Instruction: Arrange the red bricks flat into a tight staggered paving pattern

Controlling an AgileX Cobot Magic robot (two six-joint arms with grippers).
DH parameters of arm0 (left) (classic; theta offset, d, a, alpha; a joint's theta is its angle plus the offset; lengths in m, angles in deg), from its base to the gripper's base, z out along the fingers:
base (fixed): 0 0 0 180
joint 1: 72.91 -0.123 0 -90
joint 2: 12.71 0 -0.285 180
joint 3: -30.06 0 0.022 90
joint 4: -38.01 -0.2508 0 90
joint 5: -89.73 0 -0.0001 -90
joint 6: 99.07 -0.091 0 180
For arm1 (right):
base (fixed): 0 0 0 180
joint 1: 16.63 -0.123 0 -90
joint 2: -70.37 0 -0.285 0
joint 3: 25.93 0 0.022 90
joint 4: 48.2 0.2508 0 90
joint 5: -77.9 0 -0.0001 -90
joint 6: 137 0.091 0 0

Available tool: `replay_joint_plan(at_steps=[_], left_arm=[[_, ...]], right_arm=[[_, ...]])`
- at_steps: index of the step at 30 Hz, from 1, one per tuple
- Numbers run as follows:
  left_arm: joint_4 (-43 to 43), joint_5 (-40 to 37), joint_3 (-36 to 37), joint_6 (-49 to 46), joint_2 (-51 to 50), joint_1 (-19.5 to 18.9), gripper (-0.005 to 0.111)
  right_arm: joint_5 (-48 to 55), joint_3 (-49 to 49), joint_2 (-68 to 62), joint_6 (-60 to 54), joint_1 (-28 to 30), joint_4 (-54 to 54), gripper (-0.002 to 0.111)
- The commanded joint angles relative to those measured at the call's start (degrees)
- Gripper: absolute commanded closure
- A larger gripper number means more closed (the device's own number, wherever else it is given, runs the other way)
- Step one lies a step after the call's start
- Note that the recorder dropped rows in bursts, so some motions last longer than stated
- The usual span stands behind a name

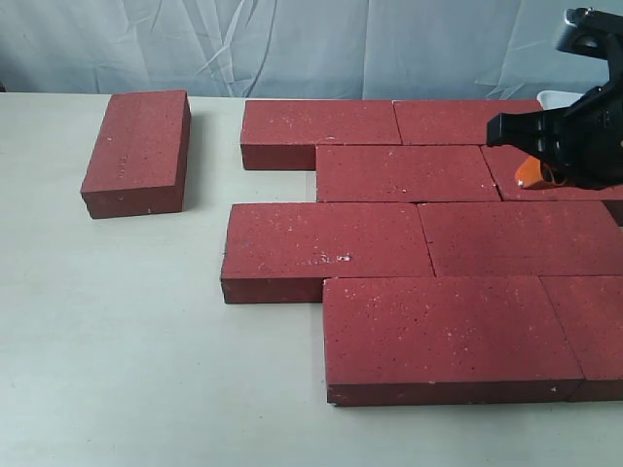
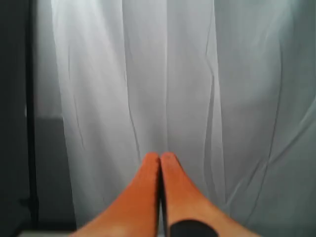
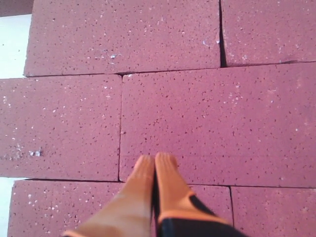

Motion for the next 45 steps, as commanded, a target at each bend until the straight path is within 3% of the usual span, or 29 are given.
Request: replay_joint_plan(at_steps=[1, 8, 20, 30, 38, 45], left_arm=[[0.1, -14.3, -9.7, -0.5, -16.2, 0.0, 0.107], [-0.1, -22.4, -20.3, -0.5, -38.2, 0.0, 0.107], [1.6, -25.9, -31.0, -0.5, -64.0, 1.6, 0.107], [3.4, -34.5, -39.7, -2.2, -71.9, 8.1, 0.107], [19.0, -40.9, -44.5, -16.9, -77.9, 8.3, 0.107], [14.4, -41.0, -45.0, -16.9, -79.6, 8.1, 0.107]], right_arm=[[-0.7, -0.2, 0.5, -0.3, 0.3, 0.0, 0.109], [-0.7, -0.2, 0.5, -0.3, 0.3, 0.1, 0.109], [-0.7, -0.2, 0.5, -0.2, 0.3, 0.1, 0.109], [-0.7, -0.2, 0.5, -0.2, 0.3, 0.1, 0.109], [-0.7, -0.2, 0.5, -0.2, 0.3, 0.1, 0.109], [-0.7, -0.2, 0.5, -0.2, 0.3, 0.1, 0.109]])
